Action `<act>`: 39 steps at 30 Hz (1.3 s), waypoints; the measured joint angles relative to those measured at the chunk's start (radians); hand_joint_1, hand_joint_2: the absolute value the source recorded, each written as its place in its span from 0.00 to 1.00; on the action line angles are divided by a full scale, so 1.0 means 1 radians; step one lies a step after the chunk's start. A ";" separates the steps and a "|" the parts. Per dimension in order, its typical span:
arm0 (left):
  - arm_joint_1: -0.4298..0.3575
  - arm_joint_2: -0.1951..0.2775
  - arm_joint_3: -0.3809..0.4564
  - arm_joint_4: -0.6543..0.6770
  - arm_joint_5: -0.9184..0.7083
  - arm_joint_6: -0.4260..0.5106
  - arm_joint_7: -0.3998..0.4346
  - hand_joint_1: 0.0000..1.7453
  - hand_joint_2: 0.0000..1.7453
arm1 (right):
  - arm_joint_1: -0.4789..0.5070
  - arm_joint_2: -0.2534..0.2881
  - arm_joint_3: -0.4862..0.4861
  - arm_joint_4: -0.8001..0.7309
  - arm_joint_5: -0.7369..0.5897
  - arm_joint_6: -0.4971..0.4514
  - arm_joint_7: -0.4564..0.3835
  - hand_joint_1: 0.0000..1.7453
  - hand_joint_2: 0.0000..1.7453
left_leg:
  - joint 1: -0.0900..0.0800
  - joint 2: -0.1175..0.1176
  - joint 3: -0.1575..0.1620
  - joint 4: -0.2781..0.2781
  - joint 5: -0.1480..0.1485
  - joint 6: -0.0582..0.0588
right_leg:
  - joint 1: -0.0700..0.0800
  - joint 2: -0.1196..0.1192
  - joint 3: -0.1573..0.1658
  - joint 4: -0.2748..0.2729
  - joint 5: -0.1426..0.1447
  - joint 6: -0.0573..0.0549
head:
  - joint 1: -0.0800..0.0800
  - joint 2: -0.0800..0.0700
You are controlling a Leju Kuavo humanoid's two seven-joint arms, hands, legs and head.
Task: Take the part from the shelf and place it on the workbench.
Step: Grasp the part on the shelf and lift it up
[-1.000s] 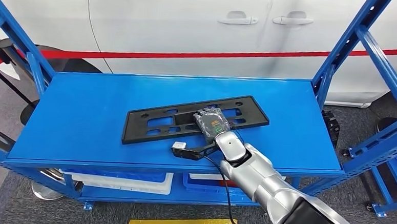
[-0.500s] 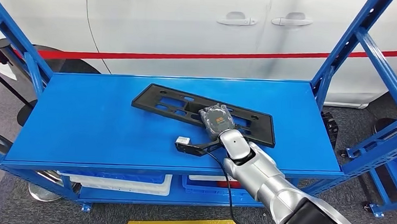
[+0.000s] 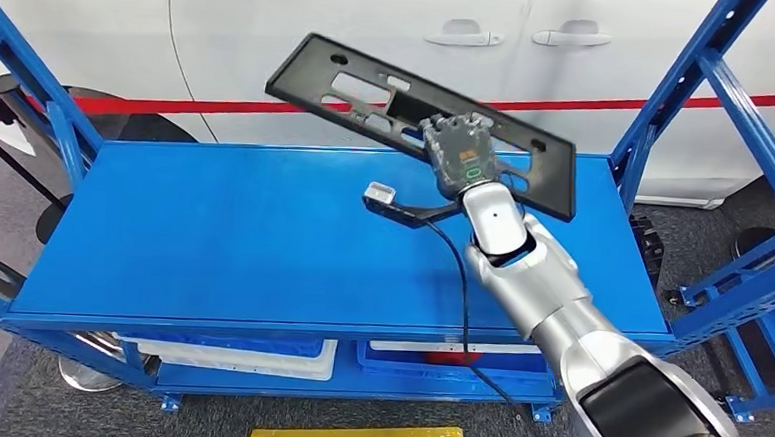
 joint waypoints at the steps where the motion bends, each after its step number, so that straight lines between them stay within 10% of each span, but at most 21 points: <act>1: 0.002 -0.001 0.000 0.000 0.000 -0.002 -0.002 0.00 1.00 | -0.014 -0.003 -0.011 -0.015 0.016 0.000 0.000 1.00 1.00 | 0.001 0.000 -0.001 0.001 -0.002 -0.005 | 0.000 -0.001 0.000 -0.002 0.001 -0.006 | 0.000 0.000; 8: 0.006 -0.005 0.000 0.000 0.014 -0.026 -0.011 0.00 1.00 | -0.089 -0.010 -0.065 -0.123 0.089 0.017 -0.001 1.00 1.00 | 0.007 0.001 -0.130 0.288 -0.128 -0.027 | 0.000 -0.001 0.009 -0.008 0.001 -0.029 | -0.003 0.000; 12: 0.005 -0.006 0.001 0.000 0.026 -0.036 -0.008 0.00 1.00 | -0.105 -0.011 -0.078 -0.165 0.094 0.018 -0.001 1.00 1.00 | 0.002 0.001 -0.029 0.065 -0.004 -0.004 | 0.006 0.002 0.017 -0.007 -0.003 -0.027 | -0.003 0.000; 18: -0.001 -0.010 0.004 0.000 0.034 0.001 0.024 0.00 1.00 | -0.127 -0.016 -0.095 -0.211 0.064 -0.004 -0.022 1.00 1.00 | 0.003 0.002 0.008 -0.026 0.017 0.017 | 0.007 0.002 0.003 0.008 -0.015 0.002 | -0.001 0.000; 22: -0.006 -0.013 0.005 0.000 0.036 0.036 0.041 0.00 1.00 | -0.122 -0.020 -0.129 -0.247 -0.062 -0.081 -0.098 1.00 1.00 | 0.006 0.003 0.010 -0.033 0.023 0.023 | 0.001 0.002 -0.101 0.228 -0.117 0.016 | 0.002 0.000; 24: -0.006 -0.016 0.006 0.000 0.041 0.048 0.043 0.00 1.00 | -0.103 -0.020 -0.148 -0.268 -0.155 -0.120 -0.152 1.00 1.00 | 0.008 0.001 0.011 -0.029 0.019 0.022 | -0.006 0.001 -0.109 0.235 -0.092 0.021 | 0.002 0.000; 27: -0.005 -0.020 0.009 0.000 0.043 0.057 0.044 0.00 1.00 | -0.079 -0.019 -0.174 -0.306 -0.289 -0.184 -0.219 1.00 1.00 | 0.010 -0.002 0.009 -0.010 0.006 0.009 | -0.014 -0.002 -0.028 0.059 -0.007 0.024 | 0.002 0.000; 31: 0.000 -0.021 0.011 0.000 0.041 0.065 0.049 0.00 1.00 | -0.011 -0.009 -0.209 -0.414 -0.604 -0.202 -0.358 1.00 1.00 | 0.008 -0.003 0.006 -0.003 -0.004 -0.011 | -0.007 0.002 -0.001 0.004 -0.001 0.000 | 0.001 0.000; 34: 0.005 -0.021 0.011 0.000 0.034 0.069 0.058 0.00 1.00 | 0.059 0.004 -0.246 -0.529 -0.985 -0.047 -0.489 1.00 1.00 | 0.010 -0.001 -0.015 0.053 -0.047 -0.024 | -0.012 0.002 0.002 -0.002 0.000 -0.018 | 0.000 0.000; 37: 0.007 -0.021 0.011 0.000 0.023 0.072 0.071 0.00 1.00 | 0.125 0.011 -0.289 -0.634 -1.379 0.247 -0.576 1.00 1.00 | 0.010 0.001 -0.097 0.235 -0.131 -0.030 | -0.008 0.000 0.004 -0.002 -0.002 -0.026 | 0.000 0.000; 39: 0.007 -0.021 0.011 0.000 0.015 0.074 0.080 0.00 1.00 | 0.166 0.012 -0.316 -0.687 -1.593 0.443 -0.599 1.00 1.00 | 0.009 0.001 -0.114 0.268 -0.125 -0.025 | -0.002 0.000 0.006 -0.002 -0.004 -0.028 | 0.000 0.000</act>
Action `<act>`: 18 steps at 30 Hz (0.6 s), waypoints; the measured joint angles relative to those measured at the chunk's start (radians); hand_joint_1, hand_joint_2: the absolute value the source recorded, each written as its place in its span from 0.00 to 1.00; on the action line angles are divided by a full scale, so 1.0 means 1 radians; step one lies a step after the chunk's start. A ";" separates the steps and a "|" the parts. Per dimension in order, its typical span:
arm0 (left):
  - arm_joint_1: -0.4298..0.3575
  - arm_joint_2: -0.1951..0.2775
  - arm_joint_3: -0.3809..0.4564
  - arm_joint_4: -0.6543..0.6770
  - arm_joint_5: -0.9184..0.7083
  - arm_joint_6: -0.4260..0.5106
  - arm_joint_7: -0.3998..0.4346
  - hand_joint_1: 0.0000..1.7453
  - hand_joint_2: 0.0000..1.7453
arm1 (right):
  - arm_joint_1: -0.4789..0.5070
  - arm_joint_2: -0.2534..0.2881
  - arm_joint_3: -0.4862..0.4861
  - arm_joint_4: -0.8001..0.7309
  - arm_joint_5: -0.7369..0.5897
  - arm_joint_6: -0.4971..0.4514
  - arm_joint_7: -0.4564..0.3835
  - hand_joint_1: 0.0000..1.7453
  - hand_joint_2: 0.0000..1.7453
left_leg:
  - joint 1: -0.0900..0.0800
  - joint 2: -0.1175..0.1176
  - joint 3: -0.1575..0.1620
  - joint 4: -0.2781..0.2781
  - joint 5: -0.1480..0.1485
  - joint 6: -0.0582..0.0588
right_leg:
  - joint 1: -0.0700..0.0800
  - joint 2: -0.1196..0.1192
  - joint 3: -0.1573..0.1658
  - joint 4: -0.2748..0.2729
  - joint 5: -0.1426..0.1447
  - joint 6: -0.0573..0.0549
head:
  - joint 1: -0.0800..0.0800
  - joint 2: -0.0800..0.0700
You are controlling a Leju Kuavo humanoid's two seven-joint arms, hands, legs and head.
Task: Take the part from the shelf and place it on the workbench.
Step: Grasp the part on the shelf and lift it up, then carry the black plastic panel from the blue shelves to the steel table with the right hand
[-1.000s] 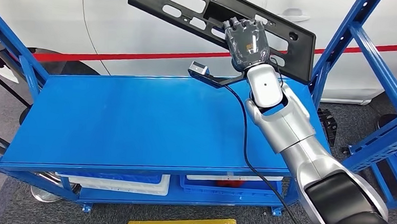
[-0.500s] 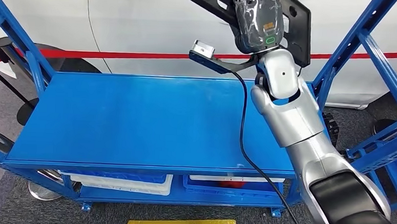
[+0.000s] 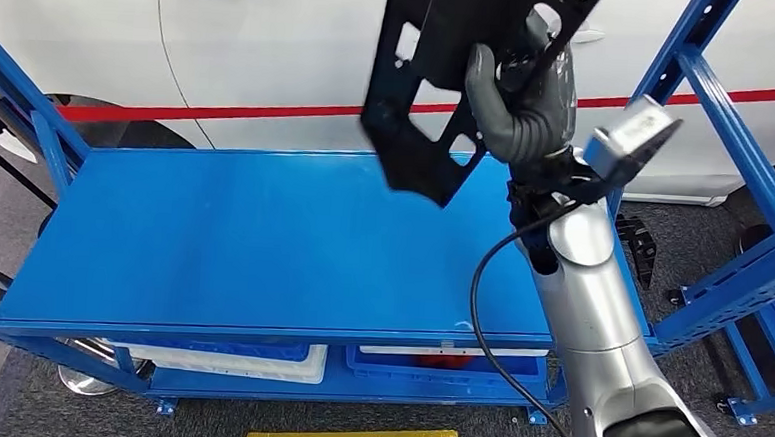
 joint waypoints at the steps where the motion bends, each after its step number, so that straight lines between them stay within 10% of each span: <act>1: 0.000 0.000 0.000 0.000 -0.003 0.002 0.004 0.00 1.00 | 0.015 0.000 -0.012 -0.020 -0.097 0.092 -0.002 1.00 1.00 | -0.002 0.000 0.018 -0.040 0.030 0.007 | 0.003 0.000 0.002 0.000 -0.001 -0.001 | 0.000 0.000; 4: -0.002 0.000 0.000 0.000 -0.007 0.011 0.015 0.00 1.00 | 0.038 0.002 -0.041 -0.060 -0.354 0.330 0.015 1.00 1.00 | -0.013 0.000 0.109 -0.228 0.110 0.035 | 0.009 0.001 0.007 -0.001 -0.003 0.001 | 0.001 0.000; 9: -0.003 -0.002 -0.001 0.000 -0.010 0.017 0.026 0.00 1.00 | 0.069 0.014 -0.056 -0.081 -0.522 0.501 0.066 1.00 1.00 | -0.016 0.001 0.140 -0.295 0.127 0.048 | 0.006 0.001 0.006 0.004 -0.008 0.026 | 0.002 0.000; 14: -0.002 -0.005 -0.001 0.001 -0.015 0.001 0.043 0.00 1.00 | 0.107 0.032 -0.056 -0.094 -0.555 0.578 0.087 1.00 1.00 | -0.010 0.003 0.146 -0.311 0.140 0.058 | 0.001 0.001 -0.099 0.241 -0.128 0.042 | 0.004 0.000; 18: 0.002 -0.009 -0.001 0.002 -0.012 -0.018 0.053 0.00 1.00 | 0.131 0.051 -0.046 -0.103 -0.567 0.599 0.104 1.00 1.00 | -0.005 0.000 0.140 -0.291 0.131 0.045 | -0.014 -0.002 -0.018 0.088 -0.038 0.052 | 0.004 0.000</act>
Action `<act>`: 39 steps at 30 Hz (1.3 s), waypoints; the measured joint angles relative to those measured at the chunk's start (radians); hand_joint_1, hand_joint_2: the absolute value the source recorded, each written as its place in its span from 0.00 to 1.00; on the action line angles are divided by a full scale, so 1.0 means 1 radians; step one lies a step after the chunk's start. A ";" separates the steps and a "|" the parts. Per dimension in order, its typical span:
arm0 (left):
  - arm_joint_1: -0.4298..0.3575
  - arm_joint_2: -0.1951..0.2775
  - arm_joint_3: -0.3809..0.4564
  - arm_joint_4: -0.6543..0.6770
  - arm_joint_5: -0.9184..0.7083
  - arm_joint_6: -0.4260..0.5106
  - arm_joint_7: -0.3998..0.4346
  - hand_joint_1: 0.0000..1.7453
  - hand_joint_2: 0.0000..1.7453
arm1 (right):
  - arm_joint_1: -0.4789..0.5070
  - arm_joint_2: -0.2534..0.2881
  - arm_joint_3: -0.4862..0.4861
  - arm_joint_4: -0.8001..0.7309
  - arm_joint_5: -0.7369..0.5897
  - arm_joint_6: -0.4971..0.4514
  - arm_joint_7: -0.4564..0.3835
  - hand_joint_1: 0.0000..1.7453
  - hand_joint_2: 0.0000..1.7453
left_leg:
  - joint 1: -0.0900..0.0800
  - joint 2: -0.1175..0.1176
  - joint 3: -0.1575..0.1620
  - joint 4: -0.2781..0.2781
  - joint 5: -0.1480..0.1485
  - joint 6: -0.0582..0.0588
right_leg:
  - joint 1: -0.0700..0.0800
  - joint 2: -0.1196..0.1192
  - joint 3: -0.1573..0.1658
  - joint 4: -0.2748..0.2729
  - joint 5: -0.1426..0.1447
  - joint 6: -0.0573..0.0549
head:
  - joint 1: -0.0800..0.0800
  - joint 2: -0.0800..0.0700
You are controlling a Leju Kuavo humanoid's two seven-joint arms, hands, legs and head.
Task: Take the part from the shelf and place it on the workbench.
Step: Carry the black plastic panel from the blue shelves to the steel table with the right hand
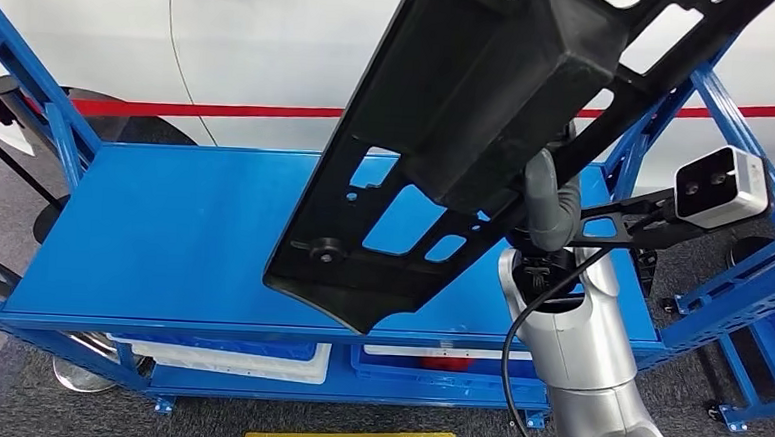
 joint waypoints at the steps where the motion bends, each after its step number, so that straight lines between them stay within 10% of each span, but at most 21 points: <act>1: 0.000 -0.001 0.000 0.000 0.001 -0.002 0.001 0.00 1.00 | 0.001 0.006 0.004 -0.003 -0.005 0.002 0.005 1.00 1.00 | -0.001 -0.001 -0.005 0.010 -0.004 -0.006 | -0.001 0.001 0.025 -0.051 0.019 -0.002 | -0.001 0.000; 6: 0.000 -0.001 0.000 0.000 0.004 -0.004 0.002 0.00 1.00 | 0.011 0.027 0.018 -0.008 -0.020 0.001 0.020 1.00 1.00 | -0.001 -0.001 -0.019 0.027 -0.014 -0.031 | 0.004 0.005 0.028 -0.084 0.033 -0.032 | -0.002 0.000; 12: 0.001 -0.001 0.000 0.000 0.002 -0.004 0.002 0.00 1.00 | 0.032 0.040 0.037 -0.005 -0.031 0.002 0.028 1.00 1.00 | 0.005 0.000 -0.108 0.294 -0.174 -0.050 | 0.005 -0.003 -0.001 -0.088 0.059 -0.052 | -0.003 0.000; 18: -0.002 0.000 0.000 0.000 0.004 -0.004 -0.004 0.00 1.00 | 0.051 0.043 0.048 0.003 -0.032 0.006 0.033 1.00 1.00 | -0.004 -0.001 0.069 0.003 -0.077 -0.026 | 0.007 -0.003 -0.020 -0.091 0.091 -0.030 | -0.002 0.000; 22: 0.003 0.001 0.000 0.000 0.006 -0.004 -0.009 0.00 1.00 | 0.072 0.042 0.051 0.012 -0.030 0.013 0.024 1.00 1.00 | -0.003 0.002 0.057 -0.012 -0.042 -0.005 | 0.006 -0.002 -0.028 -0.091 0.090 -0.005 | 0.000 0.000; 27: 0.005 0.001 0.001 0.000 0.006 -0.005 -0.012 0.00 1.00 | 0.100 0.033 0.052 0.029 -0.028 0.018 0.011 1.00 1.00 | -0.004 0.008 0.009 -0.017 0.002 0.013 | 0.005 -0.001 -0.094 0.157 -0.083 0.003 | 0.003 0.000; 33: 0.005 0.001 0.001 0.001 0.004 -0.007 -0.018 0.00 1.00 | 0.114 0.028 0.052 0.039 -0.019 0.019 0.006 1.00 1.00 | -0.008 0.007 -0.038 0.016 0.019 -0.002 | 0.011 -0.001 0.100 -0.088 -0.017 -0.013 | 0.003 0.000; 39: 0.006 0.004 0.000 0.001 0.003 -0.007 -0.020 0.00 1.00 | 0.124 0.027 0.052 0.042 -0.010 0.018 0.000 1.00 1.00 | -0.007 0.003 -0.069 0.061 -0.023 -0.034 | 0.004 -0.005 0.078 -0.107 0.011 -0.048 | 0.000 0.000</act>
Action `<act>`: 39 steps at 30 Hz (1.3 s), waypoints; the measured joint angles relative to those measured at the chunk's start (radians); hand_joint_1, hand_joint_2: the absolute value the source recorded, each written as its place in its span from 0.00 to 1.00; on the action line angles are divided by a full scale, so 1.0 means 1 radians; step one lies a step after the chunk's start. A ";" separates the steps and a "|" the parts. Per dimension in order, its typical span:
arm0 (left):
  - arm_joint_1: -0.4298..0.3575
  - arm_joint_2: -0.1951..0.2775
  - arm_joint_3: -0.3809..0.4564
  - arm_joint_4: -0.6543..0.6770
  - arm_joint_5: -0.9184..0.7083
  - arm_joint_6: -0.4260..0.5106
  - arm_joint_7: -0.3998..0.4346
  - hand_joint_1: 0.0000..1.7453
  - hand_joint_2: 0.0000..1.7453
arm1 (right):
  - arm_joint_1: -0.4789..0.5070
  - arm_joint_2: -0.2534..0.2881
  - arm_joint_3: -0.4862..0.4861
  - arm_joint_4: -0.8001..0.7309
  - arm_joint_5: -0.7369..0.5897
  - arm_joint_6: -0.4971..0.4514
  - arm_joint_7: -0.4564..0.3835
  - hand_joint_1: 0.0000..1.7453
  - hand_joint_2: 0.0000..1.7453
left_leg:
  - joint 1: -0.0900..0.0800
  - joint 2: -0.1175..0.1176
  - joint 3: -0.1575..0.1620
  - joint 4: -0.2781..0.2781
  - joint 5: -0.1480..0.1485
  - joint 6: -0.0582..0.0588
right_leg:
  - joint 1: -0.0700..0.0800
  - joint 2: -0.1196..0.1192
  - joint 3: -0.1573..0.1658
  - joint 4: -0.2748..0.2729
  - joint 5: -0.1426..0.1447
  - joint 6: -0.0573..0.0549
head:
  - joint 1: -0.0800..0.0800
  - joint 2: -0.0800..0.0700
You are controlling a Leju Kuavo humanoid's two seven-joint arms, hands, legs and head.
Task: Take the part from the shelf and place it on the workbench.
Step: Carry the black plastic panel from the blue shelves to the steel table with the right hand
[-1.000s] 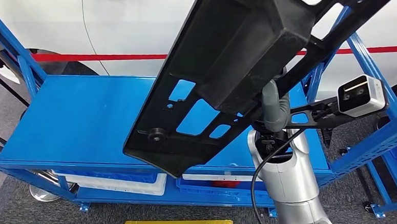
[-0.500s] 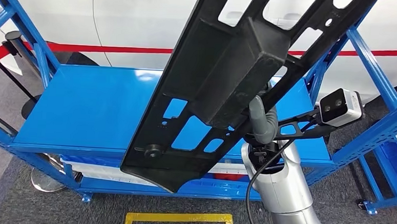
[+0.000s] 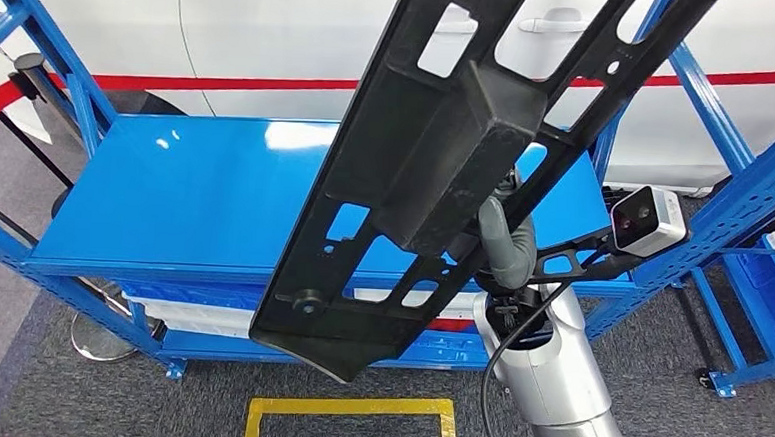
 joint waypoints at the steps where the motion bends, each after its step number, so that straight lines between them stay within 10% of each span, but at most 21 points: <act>1: 0.000 0.000 0.000 0.000 0.000 0.000 0.000 0.00 1.00 | 0.000 0.000 0.000 0.000 0.000 0.000 0.000 1.00 1.00 | 0.000 0.000 -0.005 0.012 -0.014 -0.002 | 0.000 0.000 -0.003 0.000 0.002 -0.002 | -0.002 0.000; 8: 0.000 0.000 0.000 0.000 0.000 0.000 0.000 0.00 1.00 | 0.000 0.000 0.000 0.000 0.000 0.000 0.000 1.00 1.00 | 0.002 0.000 -0.013 0.036 -0.034 -0.004 | 0.000 0.000 -0.007 0.000 0.005 -0.004 | -0.003 0.000; 12: 0.000 0.000 0.000 0.000 0.000 -0.003 0.000 0.00 1.00 | 0.005 0.000 0.000 0.002 0.001 0.000 0.000 1.00 1.00 | 0.008 0.001 -0.045 0.180 -0.107 -0.014 | 0.001 -0.001 -0.035 0.002 0.026 -0.003 | -0.003 0.000; 16: -0.001 0.001 0.001 0.000 0.005 0.004 0.001 0.00 1.00 | 0.015 0.003 -0.001 0.008 0.023 0.001 -0.008 1.00 1.00 | 0.005 0.000 0.144 -0.074 -0.034 0.021 | 0.003 0.001 -0.083 0.007 0.071 0.038 | -0.003 0.000; 20: -0.001 0.002 0.002 0.000 0.004 0.006 0.000 0.00 1.00 | 0.023 0.004 -0.002 0.008 0.040 0.004 -0.012 1.00 1.00 | 0.004 0.006 0.101 -0.080 0.012 0.048 | 0.000 0.004 -0.147 0.198 -0.084 0.053 | 0.000 0.000; 22: 0.001 0.001 0.002 0.000 0.002 0.007 0.001 0.00 1.00 | 0.032 0.004 -0.002 0.008 0.044 0.002 -0.012 1.00 1.00 | 0.002 0.006 0.075 -0.075 0.027 0.048 | 0.000 0.003 -0.158 0.282 -0.104 0.055 | 0.000 0.000; 25: 0.002 0.001 0.002 0.000 0.000 0.007 0.002 0.00 1.00 | 0.037 0.004 -0.002 0.008 0.045 0.000 -0.012 1.00 1.00 | 0.001 0.006 0.042 -0.059 0.042 0.042 | 0.001 0.003 -0.047 0.152 -0.043 0.047 | 0.000 0.000; 28: 0.001 0.000 0.002 0.000 0.000 0.007 0.002 0.00 1.00 | 0.037 0.007 -0.001 0.007 0.046 0.000 -0.014 1.00 1.00 | -0.002 0.005 0.024 -0.045 0.052 0.028 | 0.008 0.004 0.041 0.009 -0.042 0.035 | -0.001 0.000; 32: 0.003 0.001 0.002 0.000 -0.006 0.008 0.007 0.00 1.00 | 0.042 0.011 -0.001 0.007 0.046 -0.001 -0.018 1.00 1.00 | 0.000 0.002 0.005 -0.023 0.035 0.004 | 0.004 0.001 0.024 -0.004 -0.015 0.008 | 0.000 0.000; 36: 0.003 0.002 0.002 0.000 -0.011 0.008 0.012 0.00 1.00 | 0.069 0.019 -0.002 0.000 0.054 0.001 -0.024 1.00 1.00 | 0.008 0.001 -0.054 0.188 -0.119 -0.014 | 0.003 -0.003 -0.019 -0.005 0.020 -0.003 | -0.004 0.000; 39: 0.003 0.003 0.002 0.000 -0.012 0.008 0.009 0.00 1.00 | 0.090 0.020 -0.002 -0.006 0.061 0.002 -0.029 1.00 1.00 | 0.011 0.001 -0.004 0.187 -0.082 -0.016 | 0.003 -0.003 -0.052 0.000 0.043 0.001 | -0.004 0.000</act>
